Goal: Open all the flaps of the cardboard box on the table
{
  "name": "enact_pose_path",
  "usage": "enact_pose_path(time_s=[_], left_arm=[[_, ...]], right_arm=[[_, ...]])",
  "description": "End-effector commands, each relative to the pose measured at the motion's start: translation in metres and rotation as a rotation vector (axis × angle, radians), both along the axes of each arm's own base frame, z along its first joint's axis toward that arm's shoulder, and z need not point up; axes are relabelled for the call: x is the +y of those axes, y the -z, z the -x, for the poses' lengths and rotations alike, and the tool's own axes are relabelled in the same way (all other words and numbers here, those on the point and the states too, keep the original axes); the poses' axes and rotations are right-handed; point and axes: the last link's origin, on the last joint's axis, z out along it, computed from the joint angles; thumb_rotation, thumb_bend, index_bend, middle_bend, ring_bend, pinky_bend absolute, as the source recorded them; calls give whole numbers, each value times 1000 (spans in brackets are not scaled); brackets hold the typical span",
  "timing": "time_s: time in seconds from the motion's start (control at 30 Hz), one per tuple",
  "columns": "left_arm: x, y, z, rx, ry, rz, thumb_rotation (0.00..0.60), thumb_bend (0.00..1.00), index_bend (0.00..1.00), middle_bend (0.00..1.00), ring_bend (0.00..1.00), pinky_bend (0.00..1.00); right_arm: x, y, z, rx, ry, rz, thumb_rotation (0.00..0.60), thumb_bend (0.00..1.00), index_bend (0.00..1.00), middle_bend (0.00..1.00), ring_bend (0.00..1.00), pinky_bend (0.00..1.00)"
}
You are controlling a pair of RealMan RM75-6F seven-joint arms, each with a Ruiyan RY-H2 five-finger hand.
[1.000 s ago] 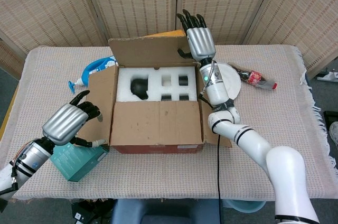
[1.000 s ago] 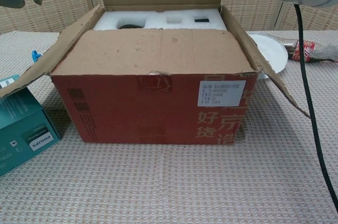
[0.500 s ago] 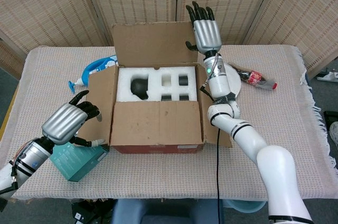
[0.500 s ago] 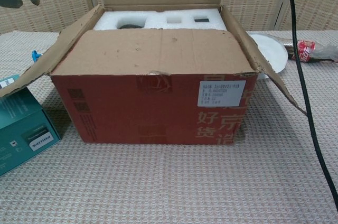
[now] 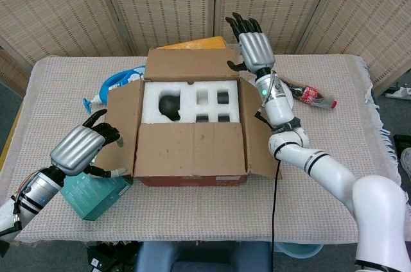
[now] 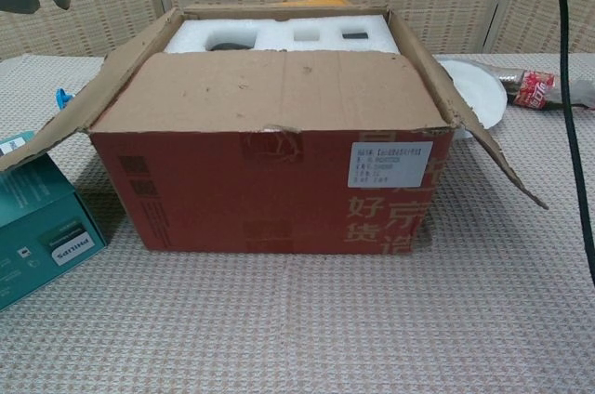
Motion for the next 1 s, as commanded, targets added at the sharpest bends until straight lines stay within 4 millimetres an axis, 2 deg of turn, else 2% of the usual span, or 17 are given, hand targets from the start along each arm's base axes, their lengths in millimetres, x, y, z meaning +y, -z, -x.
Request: enact_pose_path(time_s=[0.03, 0.23, 0.33, 0.57, 0.73, 1.0], left_arm=[[2, 0, 2, -10, -9, -11, 278, 219, 434, 406, 316, 0], [5, -3, 4, -33, -16, -48, 276, 218, 433, 406, 315, 0], [6, -2, 7, -37, -20, -61, 277, 219, 431, 406, 313, 0], [9, 2, 14, -41, -35, -96, 278, 219, 359, 392, 285, 0], [13, -1, 24, -43, -62, -137, 280, 218, 305, 370, 275, 0], [18, -12, 56, -12, -157, -240, 278, 218, 280, 357, 262, 0]], right_arm=[[48, -29, 32, -29, 13, -151, 600, 275, 37, 48, 101, 12], [92, -44, 55, -74, 69, -315, 600, 273, 37, 58, 108, 12], [112, -48, 66, -64, 85, -375, 600, 231, 37, 62, 112, 12], [153, -41, 83, -53, 99, -515, 600, 164, 37, 76, 111, 12], [169, -31, 88, -33, 78, -579, 600, 135, 37, 88, 107, 12], [172, -10, 81, -15, 16, -637, 600, 132, 37, 102, 84, 0]])
